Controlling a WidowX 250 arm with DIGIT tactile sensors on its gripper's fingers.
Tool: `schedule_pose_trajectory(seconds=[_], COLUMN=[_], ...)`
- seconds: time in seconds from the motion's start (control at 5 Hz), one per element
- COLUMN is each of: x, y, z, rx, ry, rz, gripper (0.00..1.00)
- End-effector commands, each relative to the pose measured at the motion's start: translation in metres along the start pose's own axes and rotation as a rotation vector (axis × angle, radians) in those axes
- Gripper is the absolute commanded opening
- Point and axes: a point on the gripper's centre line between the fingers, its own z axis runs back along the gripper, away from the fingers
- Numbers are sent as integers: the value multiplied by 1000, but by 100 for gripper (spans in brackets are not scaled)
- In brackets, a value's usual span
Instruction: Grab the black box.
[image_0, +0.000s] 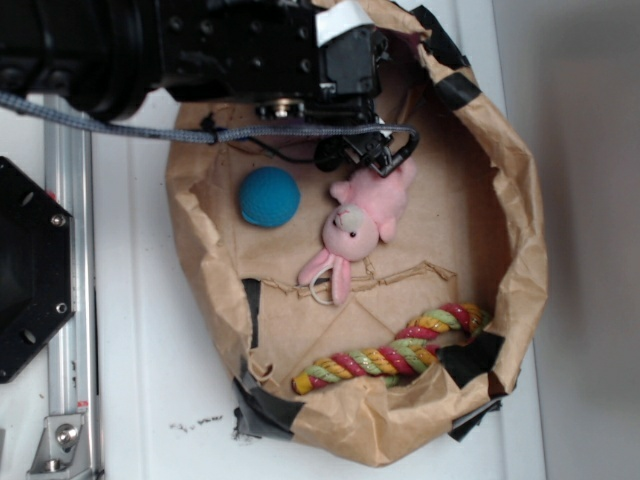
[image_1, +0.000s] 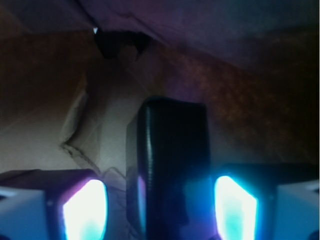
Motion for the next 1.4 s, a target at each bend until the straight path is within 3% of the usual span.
schedule_pose_trajectory(seconds=[0.0,0.4,0.8,1.0,1.2], x=[5,2,-18,-24,-19], y=[8,13,-16,-27,-31], z=[21,29,126,170,168], rx=[-17,-15,-148,-164,-135], ry=[-53,-54,105,163,203], rz=[-2,-8,-440,-523,-529], gripper=[0,0,0,0,0])
